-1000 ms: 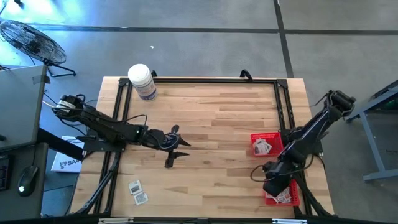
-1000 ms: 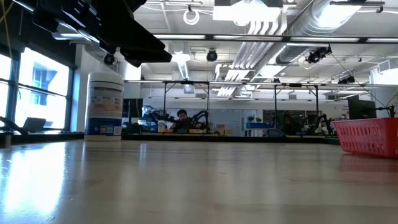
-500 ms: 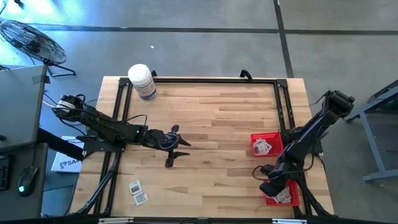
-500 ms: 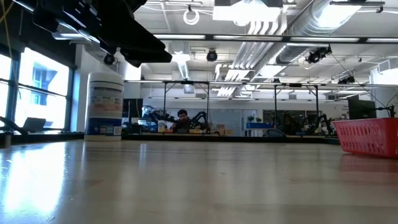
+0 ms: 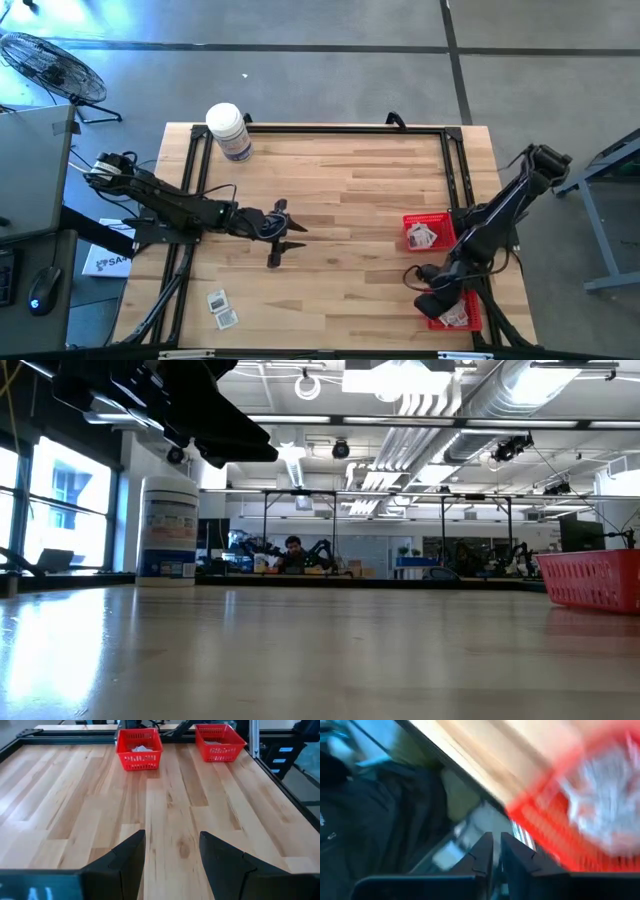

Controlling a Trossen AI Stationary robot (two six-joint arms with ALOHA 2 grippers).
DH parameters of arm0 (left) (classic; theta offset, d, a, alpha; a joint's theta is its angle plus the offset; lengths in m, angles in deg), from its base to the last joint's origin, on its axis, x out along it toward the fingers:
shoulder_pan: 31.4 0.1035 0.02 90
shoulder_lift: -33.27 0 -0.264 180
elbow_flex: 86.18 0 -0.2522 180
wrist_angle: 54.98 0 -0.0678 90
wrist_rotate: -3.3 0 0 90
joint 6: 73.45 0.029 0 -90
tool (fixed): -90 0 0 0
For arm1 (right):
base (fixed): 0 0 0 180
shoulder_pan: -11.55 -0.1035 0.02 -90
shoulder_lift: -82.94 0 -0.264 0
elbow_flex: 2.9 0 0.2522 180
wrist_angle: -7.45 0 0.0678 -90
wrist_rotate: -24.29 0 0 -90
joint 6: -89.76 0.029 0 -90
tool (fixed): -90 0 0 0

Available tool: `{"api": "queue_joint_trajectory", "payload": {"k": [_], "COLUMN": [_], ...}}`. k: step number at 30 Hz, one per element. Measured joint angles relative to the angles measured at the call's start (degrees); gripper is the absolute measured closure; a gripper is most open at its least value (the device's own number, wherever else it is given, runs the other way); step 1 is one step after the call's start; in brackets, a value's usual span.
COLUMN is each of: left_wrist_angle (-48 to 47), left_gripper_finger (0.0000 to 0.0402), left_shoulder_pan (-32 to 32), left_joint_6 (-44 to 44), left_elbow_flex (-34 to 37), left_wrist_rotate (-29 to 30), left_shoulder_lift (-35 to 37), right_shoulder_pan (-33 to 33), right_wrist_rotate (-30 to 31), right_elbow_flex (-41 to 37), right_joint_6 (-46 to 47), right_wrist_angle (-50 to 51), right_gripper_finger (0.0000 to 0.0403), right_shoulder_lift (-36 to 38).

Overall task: Pick & Place First Aid Supplies
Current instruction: Put the black towelette pack into the top red basket

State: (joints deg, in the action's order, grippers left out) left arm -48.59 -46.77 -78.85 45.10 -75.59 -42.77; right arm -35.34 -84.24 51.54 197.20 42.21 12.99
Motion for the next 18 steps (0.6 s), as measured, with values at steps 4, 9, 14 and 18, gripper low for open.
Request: {"api": "queue_joint_trajectory", "payload": {"k": [4, 9, 14, 18], "left_wrist_angle": [-0.05, -2.24, -3.25, -3.97], "left_gripper_finger": [0.0218, 0.0218, 0.0218, 0.0218], "left_shoulder_pan": [0.0, 0.0, -0.02, -0.92], "left_joint_6": [-1.06, -4.68, -8.98, -12.93], "left_elbow_flex": [-0.07, -0.02, -0.02, -0.02], "left_wrist_rotate": [0.05, 0.24, -5.08, -12.97], "left_shoulder_lift": [1.64, 5.3, 8.83, 10.24], "right_shoulder_pan": [3.3, 8.27, 13.52, 19.25], "right_wrist_rotate": [16.03, 43.0, 68.0, 76.09], "right_elbow_flex": [3.25, 4.02, 3.6, 2.38], "right_joint_6": [-20.14, -57.25, -92.23, -108.27], "right_wrist_angle": [2.62, -3.63, -20.07, -35.22], "right_gripper_finger": [0.0392, 0.0401, 0.0397, 0.0397], "right_shoulder_lift": [0.0, 0.0, -0.1, -0.11]}}
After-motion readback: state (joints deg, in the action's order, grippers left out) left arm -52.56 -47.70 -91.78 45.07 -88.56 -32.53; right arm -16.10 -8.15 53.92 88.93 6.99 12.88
